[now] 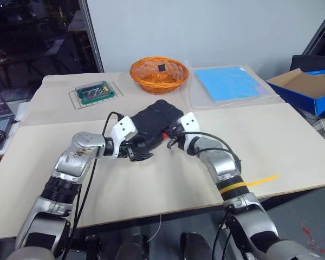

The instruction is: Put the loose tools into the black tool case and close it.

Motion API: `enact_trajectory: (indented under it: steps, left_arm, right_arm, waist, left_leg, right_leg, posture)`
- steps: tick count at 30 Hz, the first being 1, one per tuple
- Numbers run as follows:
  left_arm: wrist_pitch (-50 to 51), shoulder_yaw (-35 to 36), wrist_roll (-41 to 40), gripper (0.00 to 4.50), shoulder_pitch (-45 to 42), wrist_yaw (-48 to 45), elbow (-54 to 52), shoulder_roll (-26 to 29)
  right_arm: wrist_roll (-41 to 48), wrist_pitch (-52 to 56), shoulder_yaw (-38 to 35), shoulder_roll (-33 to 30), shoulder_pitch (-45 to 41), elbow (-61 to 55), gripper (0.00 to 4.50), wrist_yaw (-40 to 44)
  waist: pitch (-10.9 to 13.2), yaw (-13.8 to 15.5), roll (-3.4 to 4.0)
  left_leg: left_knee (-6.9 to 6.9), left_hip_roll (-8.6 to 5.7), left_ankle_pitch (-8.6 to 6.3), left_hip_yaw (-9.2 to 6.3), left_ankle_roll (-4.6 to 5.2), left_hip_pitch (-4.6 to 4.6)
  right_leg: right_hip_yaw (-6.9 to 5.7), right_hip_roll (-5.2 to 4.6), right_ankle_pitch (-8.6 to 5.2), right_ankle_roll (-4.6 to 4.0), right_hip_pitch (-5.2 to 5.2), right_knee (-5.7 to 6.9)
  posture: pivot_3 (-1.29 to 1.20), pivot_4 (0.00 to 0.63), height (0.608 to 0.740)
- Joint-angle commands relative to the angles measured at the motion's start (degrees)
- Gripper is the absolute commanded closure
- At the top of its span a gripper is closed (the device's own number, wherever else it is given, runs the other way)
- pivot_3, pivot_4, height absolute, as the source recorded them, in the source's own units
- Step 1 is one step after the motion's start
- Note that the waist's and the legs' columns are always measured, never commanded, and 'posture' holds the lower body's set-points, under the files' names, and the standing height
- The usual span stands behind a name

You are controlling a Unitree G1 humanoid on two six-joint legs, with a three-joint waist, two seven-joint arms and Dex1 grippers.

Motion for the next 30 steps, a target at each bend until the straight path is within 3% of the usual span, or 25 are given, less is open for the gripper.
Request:
enact_trajectory:
  steps: [1,4,8,12,17,22,30]
  left_arm:
    - [-1.3,1.26,-0.96,0.14,2.39,0.44,-1.62,-0.55]
    - [-4.65,6.45,-6.52,0.14,4.72,0.91,-3.95,-4.13]
    - [2.48,11.44,-14.93,0.0,8.85,-1.36,-10.38,-2.79]
    - [5.38,15.22,-19.27,0.0,15.31,-1.14,-16.8,-0.05]
    - [6.65,21.45,-22.18,0.0,27.39,-1.07,-24.06,5.0]
    - [5.56,25.58,-22.6,0.0,35.03,1.37,-28.14,6.16]
    - [6.03,25.04,-23.25,0.0,36.61,4.97,-29.43,5.05]
  right_arm:
    - [-1.42,-1.3,0.46,-1.9,3.43,-4.41,4.4,0.15]
    - [2.96,0.36,-2.18,-3.48,5.49,-15.45,4.4,2.64]
    - [10.04,7.9,-4.71,-11.32,11.46,-34.2,3.4,9.81]
    - [16.29,14.65,-9.38,-22.9,20.85,-47.89,1.94,16.28]
    - [22.09,18.4,-26.06,-33.92,37.46,-56.37,0.16,20.99]
    - [23.5,18.02,-37.33,-35.88,46.53,-57.36,0.03,21.28]
    - [25.1,17.47,-40.28,-36.4,47.23,-56.88,0.03,20.15]
  waist:
    - [0.0,0.1,0.0]
    - [0.05,0.3,0.06]
    - [0.15,1.0,0.1]
    - [0.15,1.62,0.09]
    - [0.2,2.38,0.09]
    - [0.21,2.9,0.08]
    - [0.21,2.95,0.09]
  left_leg:
    - [0.0,0.0,0.0,0.0,0.0,-0.02]
    - [-0.04,0.0,-0.03,0.0,0.0,-0.2]
    - [0.03,-0.03,0.1,0.02,0.2,-1.25]
    - [0.06,0.02,0.02,0.01,0.48,-1.27]
    - [0.04,0.15,-0.25,0.02,0.48,-1.3]
    - [0.08,0.39,-0.55,0.1,-0.06,-1.16]
    - [0.08,0.45,-0.61,0.21,-0.16,-1.0]
  right_leg:
    - [0.0,-0.01,0.0,0.0,-0.01,-0.01]
    - [-0.02,-0.04,0.0,-0.01,-0.03,-0.09]
    - [-0.01,-0.04,0.45,-0.05,-0.99,0.08]
    - [-0.14,0.09,0.27,-0.06,-0.89,-0.01]
    - [-0.24,0.1,-0.05,-0.14,-0.78,-0.43]
    - [-0.34,0.17,-0.22,-0.15,-0.65,-0.69]
    - [-0.33,0.14,-0.23,-0.15,-0.7,-0.7]
  posture:
    - [0.0,0.15,0.74]
    - [0.0,0.15,0.74]
    - [0.0,0.15,0.74]
    - [0.0,0.15,0.74]
    - [0.0,0.15,0.74]
    - [0.0,0.15,0.74]
    - [0.0,0.15,0.74]
